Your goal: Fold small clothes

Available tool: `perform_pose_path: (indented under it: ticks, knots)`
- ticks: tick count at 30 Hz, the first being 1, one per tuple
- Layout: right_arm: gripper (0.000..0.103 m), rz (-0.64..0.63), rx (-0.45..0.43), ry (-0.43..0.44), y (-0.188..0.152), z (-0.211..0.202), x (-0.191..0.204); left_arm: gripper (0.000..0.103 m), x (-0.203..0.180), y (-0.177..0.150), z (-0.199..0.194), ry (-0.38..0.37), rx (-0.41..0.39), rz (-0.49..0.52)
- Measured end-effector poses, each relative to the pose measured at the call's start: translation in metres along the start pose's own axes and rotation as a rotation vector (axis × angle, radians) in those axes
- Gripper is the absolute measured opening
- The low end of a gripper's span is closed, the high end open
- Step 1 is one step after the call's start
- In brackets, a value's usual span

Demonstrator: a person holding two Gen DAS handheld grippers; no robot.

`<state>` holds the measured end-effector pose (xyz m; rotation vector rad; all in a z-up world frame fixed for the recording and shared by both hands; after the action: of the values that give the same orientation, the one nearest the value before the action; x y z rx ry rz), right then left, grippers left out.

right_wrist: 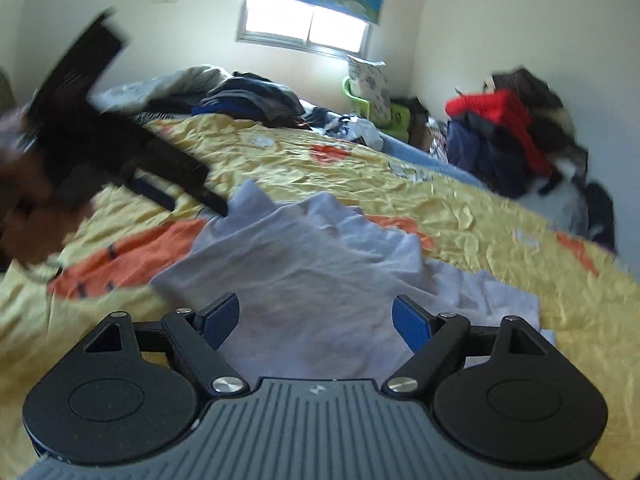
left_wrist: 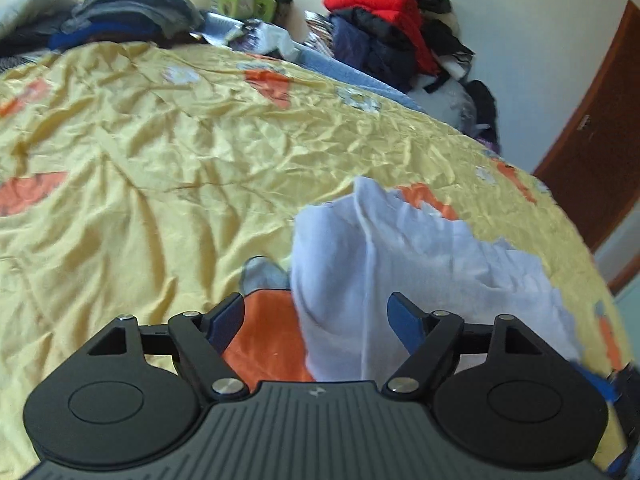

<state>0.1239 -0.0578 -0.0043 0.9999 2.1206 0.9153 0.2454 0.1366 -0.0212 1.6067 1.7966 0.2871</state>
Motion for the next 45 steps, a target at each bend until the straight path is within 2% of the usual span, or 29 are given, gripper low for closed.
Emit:
perform_pose_path:
  ticks: [5, 11, 16, 19, 20, 21, 23, 24, 26, 27, 29, 31, 33, 35, 39, 45]
  knots:
    - [0.083, -0.109, 0.055, -0.033, -0.013, 0.004, 0.042, 0.080, -0.007, 0.014, 0.029, -0.084, 0.079, 0.034]
    - [0.083, -0.198, 0.068, -0.186, -0.013, 0.021, 0.065, 0.080, -0.015, 0.028, 0.063, -0.187, 0.163, 0.027]
    - [0.083, -0.290, 0.048, -0.321, -0.006, 0.043, 0.080, 0.080, -0.010, 0.043, 0.080, -0.248, 0.151, -0.064]
    - [0.082, -0.310, 0.045, -0.334, 0.003, 0.055, 0.082, 0.078, -0.005, 0.051, 0.086, -0.284, 0.137, -0.109]
    - [0.079, -0.313, 0.042, -0.337, 0.004, 0.058, 0.082, 0.078, -0.005, 0.052, 0.088, -0.290, 0.135, -0.115]
    - [0.066, -0.316, 0.045, -0.338, 0.006, 0.061, 0.083, 0.078, -0.005, 0.054, 0.090, -0.294, 0.132, -0.117]
    - [0.053, -0.328, 0.049, -0.335, 0.006, 0.066, 0.086, 0.078, -0.006, 0.057, 0.092, -0.292, 0.128, -0.116]
    - [0.044, -0.338, 0.050, -0.331, 0.006, 0.067, 0.089, 0.075, -0.008, 0.057, 0.094, -0.284, 0.127, -0.105]
    - [0.031, -0.369, 0.056, -0.332, 0.003, 0.071, 0.096, 0.056, -0.011, 0.058, 0.096, -0.248, 0.127, -0.073]
    - [0.024, -0.387, 0.060, -0.332, 0.002, 0.072, 0.099, 0.053, -0.013, 0.058, 0.097, -0.239, 0.124, -0.059]
    - [0.022, -0.398, 0.068, -0.330, 0.002, 0.074, 0.100, 0.038, -0.013, 0.058, 0.100, -0.237, 0.133, -0.051]
    - [0.022, -0.399, 0.072, -0.325, 0.002, 0.076, 0.100, 0.032, -0.014, 0.058, 0.102, -0.229, 0.129, -0.045]
    - [0.021, -0.410, 0.073, -0.325, 0.002, 0.076, 0.102, 0.019, -0.013, 0.057, 0.104, -0.215, 0.121, -0.044]
    - [0.019, -0.415, 0.075, -0.320, 0.003, 0.077, 0.103, 0.013, -0.012, 0.055, 0.103, -0.211, 0.112, -0.047]
    - [0.017, -0.403, 0.072, -0.302, 0.003, 0.074, 0.105, 0.011, -0.016, 0.052, 0.099, -0.171, 0.080, -0.017]
    - [0.016, -0.332, 0.067, -0.237, 0.009, 0.072, 0.088, 0.010, -0.031, 0.052, 0.089, -0.088, 0.046, 0.065]
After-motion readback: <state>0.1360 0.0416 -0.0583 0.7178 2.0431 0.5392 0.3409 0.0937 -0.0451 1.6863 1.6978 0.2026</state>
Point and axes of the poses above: each gripper's, at about its wrist camera, not at the fingertips, and z roughly the way its jaws point, x to its left, y to its top, the point moved 4 cm from there along z, roughly the way its jaws point, and after that the axes turned 6 degrees about x, right-handed, at the moved point
